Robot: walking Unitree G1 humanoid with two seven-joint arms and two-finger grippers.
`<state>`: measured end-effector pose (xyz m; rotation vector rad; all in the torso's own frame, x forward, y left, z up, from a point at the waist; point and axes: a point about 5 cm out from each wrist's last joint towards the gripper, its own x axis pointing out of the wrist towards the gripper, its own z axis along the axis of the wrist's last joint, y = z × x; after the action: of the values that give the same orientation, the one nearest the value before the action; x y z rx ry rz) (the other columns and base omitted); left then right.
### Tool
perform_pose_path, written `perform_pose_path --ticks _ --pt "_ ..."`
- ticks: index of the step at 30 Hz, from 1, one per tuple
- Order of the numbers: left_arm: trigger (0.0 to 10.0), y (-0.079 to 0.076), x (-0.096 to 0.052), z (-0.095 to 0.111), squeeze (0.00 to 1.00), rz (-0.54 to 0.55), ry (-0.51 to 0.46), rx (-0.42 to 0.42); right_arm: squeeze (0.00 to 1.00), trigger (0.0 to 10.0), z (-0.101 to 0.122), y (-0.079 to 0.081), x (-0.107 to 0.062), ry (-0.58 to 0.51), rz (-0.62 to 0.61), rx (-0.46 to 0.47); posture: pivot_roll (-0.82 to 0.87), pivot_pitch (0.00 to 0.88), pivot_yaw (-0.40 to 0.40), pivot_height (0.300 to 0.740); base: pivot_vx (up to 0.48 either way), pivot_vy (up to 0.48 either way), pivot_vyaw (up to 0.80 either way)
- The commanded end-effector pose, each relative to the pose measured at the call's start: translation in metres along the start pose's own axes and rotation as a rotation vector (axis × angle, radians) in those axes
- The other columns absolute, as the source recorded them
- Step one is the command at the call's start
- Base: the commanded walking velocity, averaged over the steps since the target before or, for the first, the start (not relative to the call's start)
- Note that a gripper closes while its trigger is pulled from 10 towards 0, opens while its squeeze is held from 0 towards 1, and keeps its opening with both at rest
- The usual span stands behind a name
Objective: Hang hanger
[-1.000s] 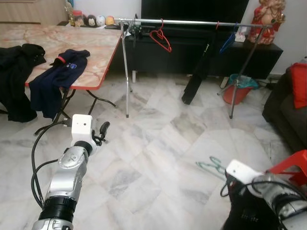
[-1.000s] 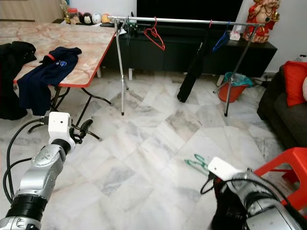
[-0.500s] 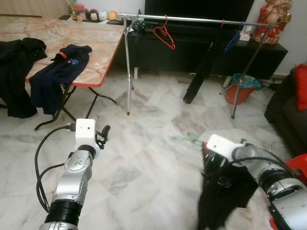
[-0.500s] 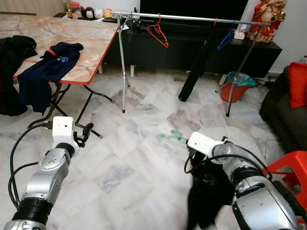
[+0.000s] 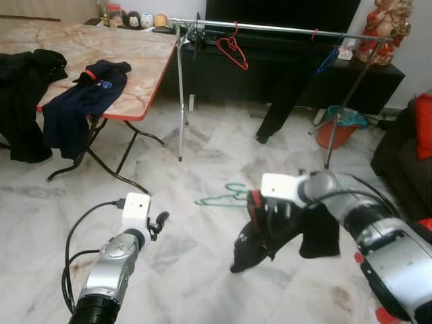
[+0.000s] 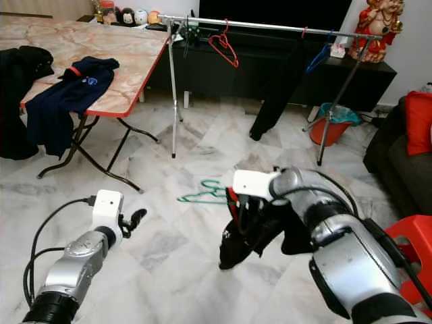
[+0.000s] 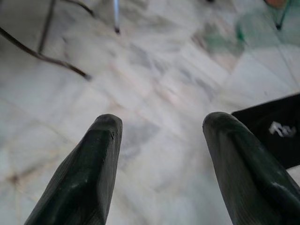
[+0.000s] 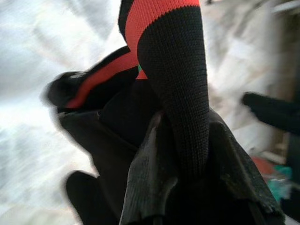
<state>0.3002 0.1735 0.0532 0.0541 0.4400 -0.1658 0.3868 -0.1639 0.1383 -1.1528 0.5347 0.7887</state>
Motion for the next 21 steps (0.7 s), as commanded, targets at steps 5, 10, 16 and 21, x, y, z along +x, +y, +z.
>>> perform_pose_path --ticks 5,10,16,21 --pt "10.0 -0.017 -0.002 -0.017 0.0 -0.123 0.059 -0.068 0.0 0.0 0.034 -0.023 -0.004 -0.052 -0.126 0.014 0.18 0.0 -0.149 0.74 0.0 0.0 0.0" --pt "10.0 -0.023 -0.001 0.0 0.0 -0.179 -0.067 -0.174 0.0 0.0 0.077 -0.019 0.003 -0.181 -0.111 0.044 0.19 0.0 -0.156 0.74 0.0 0.0 0.0" --pt "10.0 -0.023 0.0 0.011 0.0 -0.188 -0.177 -0.231 0.0 0.0 0.103 -0.009 0.007 -0.265 -0.054 0.038 0.19 0.0 -0.158 0.74 0.0 0.0 0.0" --pt "10.0 -0.022 0.002 0.013 0.0 -0.193 -0.223 -0.262 0.0 0.0 0.11 -0.006 0.008 -0.278 -0.04 0.027 0.18 0.0 -0.157 0.74 0.0 0.0 0.0"
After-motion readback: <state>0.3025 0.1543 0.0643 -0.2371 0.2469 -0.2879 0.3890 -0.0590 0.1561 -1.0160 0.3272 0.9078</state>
